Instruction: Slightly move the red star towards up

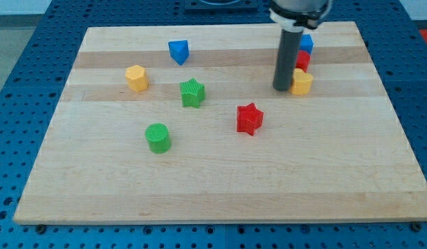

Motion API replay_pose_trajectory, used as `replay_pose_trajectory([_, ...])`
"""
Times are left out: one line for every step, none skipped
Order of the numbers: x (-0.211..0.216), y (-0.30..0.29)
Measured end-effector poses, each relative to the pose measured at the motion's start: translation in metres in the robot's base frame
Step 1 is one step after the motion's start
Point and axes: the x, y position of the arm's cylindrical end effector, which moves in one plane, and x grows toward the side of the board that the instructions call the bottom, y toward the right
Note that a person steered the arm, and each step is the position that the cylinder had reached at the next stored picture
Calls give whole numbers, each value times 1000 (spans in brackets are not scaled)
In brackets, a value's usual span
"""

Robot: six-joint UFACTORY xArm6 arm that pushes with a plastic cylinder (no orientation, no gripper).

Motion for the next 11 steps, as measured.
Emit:
replay_pose_trajectory([2,12])
replay_pose_trajectory([-6,-69])
replay_pose_trajectory([18,-118])
replay_pose_trajectory([69,-153])
replay_pose_trajectory([98,-123])
replay_pose_trajectory([110,-42])
replay_pose_trajectory([97,-25])
replay_pose_trajectory([86,-29])
replay_pose_trajectory([124,-72])
replay_pose_trajectory([102,-116])
replay_pose_trajectory([80,-108])
